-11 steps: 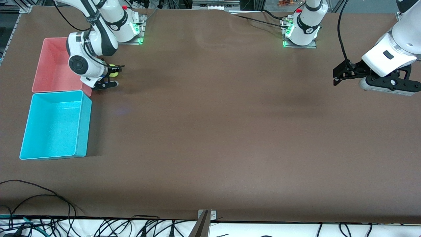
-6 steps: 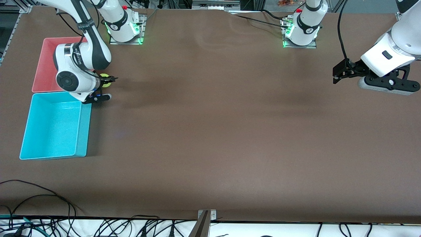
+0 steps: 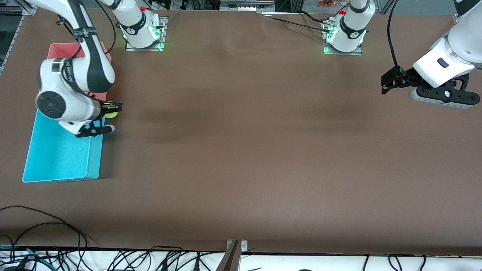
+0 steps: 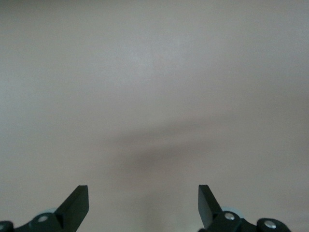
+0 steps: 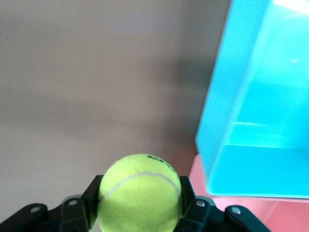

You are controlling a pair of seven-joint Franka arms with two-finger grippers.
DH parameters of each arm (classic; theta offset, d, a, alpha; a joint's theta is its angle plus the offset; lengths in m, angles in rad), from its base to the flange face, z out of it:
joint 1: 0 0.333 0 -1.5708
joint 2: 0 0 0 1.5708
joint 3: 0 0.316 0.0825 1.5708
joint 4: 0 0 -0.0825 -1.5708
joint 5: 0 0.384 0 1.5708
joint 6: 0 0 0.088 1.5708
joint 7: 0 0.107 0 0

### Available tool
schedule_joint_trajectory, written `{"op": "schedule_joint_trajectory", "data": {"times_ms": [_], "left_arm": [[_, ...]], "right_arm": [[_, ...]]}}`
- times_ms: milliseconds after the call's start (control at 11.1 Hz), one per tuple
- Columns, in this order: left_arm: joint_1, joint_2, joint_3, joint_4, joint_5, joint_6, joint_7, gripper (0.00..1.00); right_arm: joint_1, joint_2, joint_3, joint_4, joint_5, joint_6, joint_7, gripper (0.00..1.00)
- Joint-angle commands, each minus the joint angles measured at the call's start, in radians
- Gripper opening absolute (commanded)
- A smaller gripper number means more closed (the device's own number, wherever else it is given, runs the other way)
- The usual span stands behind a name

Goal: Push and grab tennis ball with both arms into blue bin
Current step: 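Carry the held ball with the right gripper over the cyan bin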

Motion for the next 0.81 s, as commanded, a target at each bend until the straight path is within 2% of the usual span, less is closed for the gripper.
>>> {"op": "schedule_joint_trajectory", "data": {"times_ms": [0,180,722], "left_arm": [[0.011,0.006,0.003,0.027,0.017,-0.024,0.061,1.0],[0.013,0.006,0.003,0.025,0.02,-0.024,0.069,1.0],[0.025,0.002,-0.002,0.027,0.023,-0.033,0.098,1.0]], "right_arm": [[-0.07,0.007,-0.054,0.059,0.02,-0.012,-0.208,0.29],[-0.101,0.019,-0.109,0.071,0.032,-0.002,-0.346,0.29],[-0.193,0.128,-0.118,0.068,0.174,0.116,-0.632,0.29]]}}
